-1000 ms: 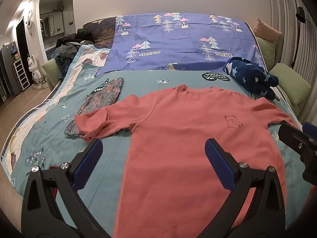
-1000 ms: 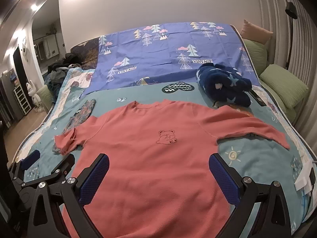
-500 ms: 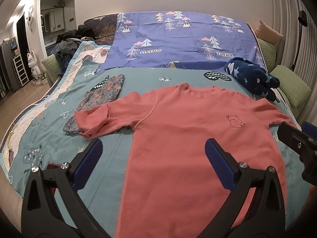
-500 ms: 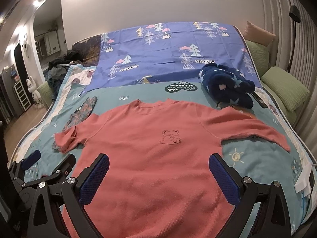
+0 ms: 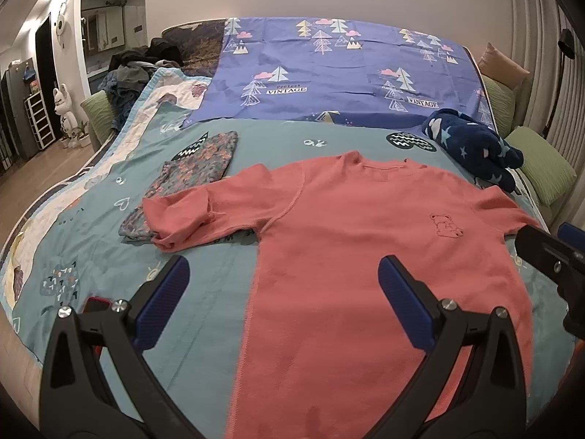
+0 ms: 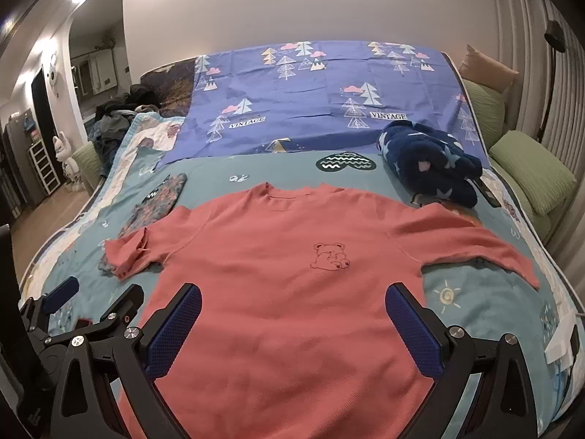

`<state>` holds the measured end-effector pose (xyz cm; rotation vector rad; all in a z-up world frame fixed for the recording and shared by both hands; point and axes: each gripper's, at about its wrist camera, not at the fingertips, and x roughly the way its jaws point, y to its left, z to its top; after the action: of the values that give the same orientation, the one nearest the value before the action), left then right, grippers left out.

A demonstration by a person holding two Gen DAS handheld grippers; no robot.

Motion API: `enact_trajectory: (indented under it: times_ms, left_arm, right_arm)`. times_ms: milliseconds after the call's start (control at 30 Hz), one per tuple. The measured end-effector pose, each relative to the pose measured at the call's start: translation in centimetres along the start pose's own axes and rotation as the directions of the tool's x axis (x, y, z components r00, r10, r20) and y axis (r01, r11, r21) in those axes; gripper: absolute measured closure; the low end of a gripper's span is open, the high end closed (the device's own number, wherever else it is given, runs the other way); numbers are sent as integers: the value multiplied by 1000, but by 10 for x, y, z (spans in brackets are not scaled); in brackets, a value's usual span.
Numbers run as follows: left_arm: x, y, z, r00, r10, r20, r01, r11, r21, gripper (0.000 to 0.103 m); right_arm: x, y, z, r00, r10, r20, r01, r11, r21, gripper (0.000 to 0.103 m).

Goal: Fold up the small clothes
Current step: 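Grasp the sweater's sleeve cuff with the right gripper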

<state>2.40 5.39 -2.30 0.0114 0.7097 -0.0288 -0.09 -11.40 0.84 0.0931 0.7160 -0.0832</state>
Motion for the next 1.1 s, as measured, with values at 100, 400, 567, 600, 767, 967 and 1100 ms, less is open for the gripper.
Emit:
enact_trajectory:
  times_ms: [100,400,567,600,767,967,1100]
  left_arm:
    - [4,6,-1,1000,5,-5,-5,1000,-12,1]
    - [37,57,-9,997,27,-69,-35,992,-120,1]
    - [68,123,-19,987,94,-132,-125,960,-252,1]
    - [70,132,-20,983,113,-142,-148,954,-262,1]
    - [89,180,-27,971,155,-184,-213,910,-357,1]
    - [115,202,-28,977,121,-175,-186,886,-425,1]
    - [134,201,-27,976,126,-177,-188,900,-393,1]
  right_arm:
    - [4,7,3,1000,2,-2,-2,1000,-22,1]
    - [45,50,32,974,213,-79,-221,968,-121,55]
    - [101,97,49,860,449,-241,-489,861,-142,70]
    - [112,104,51,831,488,-266,-532,837,-126,70]
    - [179,140,62,729,589,-348,-632,774,-14,70]
    - [243,191,60,610,606,-511,-678,733,59,70]
    - [276,214,55,546,613,-571,-673,727,137,48]
